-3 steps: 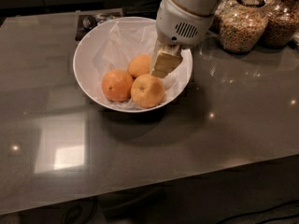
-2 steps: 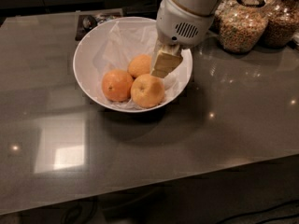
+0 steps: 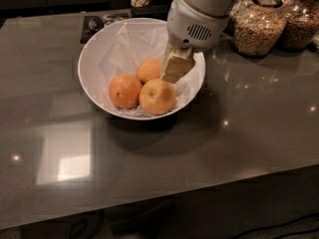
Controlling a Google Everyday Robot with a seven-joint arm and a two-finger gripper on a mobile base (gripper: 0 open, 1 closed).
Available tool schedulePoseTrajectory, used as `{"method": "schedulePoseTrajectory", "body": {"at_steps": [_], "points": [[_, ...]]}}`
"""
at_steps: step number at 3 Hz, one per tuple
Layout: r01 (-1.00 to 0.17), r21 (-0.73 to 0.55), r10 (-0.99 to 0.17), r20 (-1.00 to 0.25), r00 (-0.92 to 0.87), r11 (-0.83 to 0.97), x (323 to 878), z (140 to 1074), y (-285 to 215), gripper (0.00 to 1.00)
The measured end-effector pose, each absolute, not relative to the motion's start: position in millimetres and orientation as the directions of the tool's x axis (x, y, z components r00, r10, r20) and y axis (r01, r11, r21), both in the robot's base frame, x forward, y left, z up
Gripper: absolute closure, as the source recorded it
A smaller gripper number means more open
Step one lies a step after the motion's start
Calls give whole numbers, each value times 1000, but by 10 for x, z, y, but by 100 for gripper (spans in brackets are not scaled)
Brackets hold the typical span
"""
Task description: Pick orange from white bowl
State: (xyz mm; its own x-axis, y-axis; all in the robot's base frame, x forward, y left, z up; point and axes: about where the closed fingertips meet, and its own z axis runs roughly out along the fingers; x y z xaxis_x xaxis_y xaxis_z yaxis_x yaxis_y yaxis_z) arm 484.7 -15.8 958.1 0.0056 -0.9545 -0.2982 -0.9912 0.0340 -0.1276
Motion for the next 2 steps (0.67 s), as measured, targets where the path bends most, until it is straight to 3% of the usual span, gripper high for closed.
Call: {"method": "schedulePoseTrajectory", "body": {"at_steps": [2], "points": [[-991,-128,-955,-298,6,34,4847,9581,-158,11]]}}
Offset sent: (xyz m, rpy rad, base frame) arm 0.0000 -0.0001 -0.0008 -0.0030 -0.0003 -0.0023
